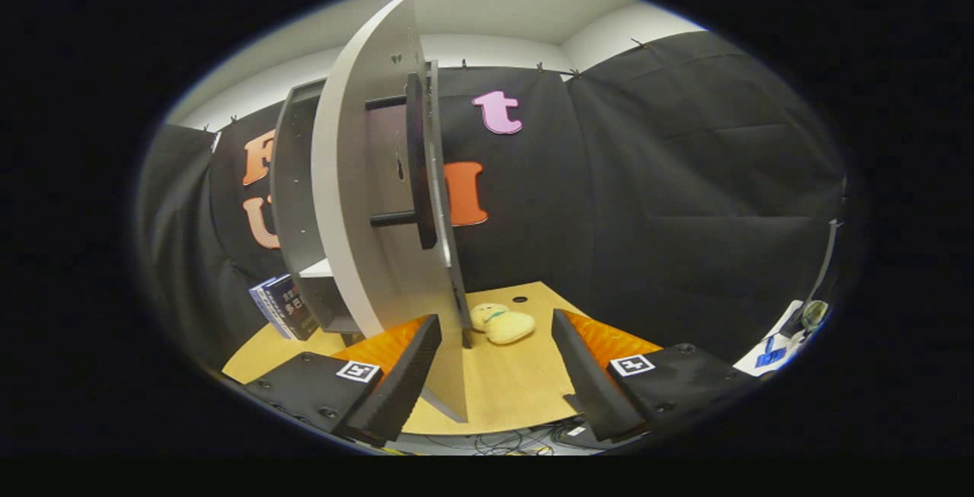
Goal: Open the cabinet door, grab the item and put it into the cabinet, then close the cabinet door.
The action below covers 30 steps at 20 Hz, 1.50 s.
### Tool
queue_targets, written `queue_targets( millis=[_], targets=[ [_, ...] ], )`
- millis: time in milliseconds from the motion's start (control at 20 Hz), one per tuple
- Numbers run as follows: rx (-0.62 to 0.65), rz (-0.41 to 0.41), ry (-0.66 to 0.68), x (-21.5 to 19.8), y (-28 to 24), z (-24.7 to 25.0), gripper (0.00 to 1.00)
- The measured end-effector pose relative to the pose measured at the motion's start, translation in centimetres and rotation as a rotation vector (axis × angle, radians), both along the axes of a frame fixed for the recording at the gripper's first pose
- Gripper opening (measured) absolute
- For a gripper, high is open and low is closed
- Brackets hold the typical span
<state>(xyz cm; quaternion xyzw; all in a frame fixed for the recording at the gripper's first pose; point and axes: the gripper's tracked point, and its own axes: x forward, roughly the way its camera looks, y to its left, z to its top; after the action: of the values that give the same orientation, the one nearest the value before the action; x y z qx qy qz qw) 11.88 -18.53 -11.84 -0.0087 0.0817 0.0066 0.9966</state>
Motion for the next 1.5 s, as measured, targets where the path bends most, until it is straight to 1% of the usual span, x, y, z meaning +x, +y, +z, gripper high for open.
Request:
queue_targets(
  millis=[150,300,400,600,1150,1500],
  targets=[
    [0.021,0.022,0.003,0.0,2.4,-0.4,0.95],
    [0.012,0.059,-0.002,0.2,4.5,-0.6,0.94],
    [0.006,0.069,-0.007,0.3,5.5,-0.8,0.94],
    [-0.011,0.068,-0.01,0.5,7.9,-1.1,0.95],
    [-0.001,0.046,-0.037,1.6,13.4,-2.0,0.94],
    [-0.026,0.088,-0.013,3.7,19.0,-4.0,0.95]
  ],
)
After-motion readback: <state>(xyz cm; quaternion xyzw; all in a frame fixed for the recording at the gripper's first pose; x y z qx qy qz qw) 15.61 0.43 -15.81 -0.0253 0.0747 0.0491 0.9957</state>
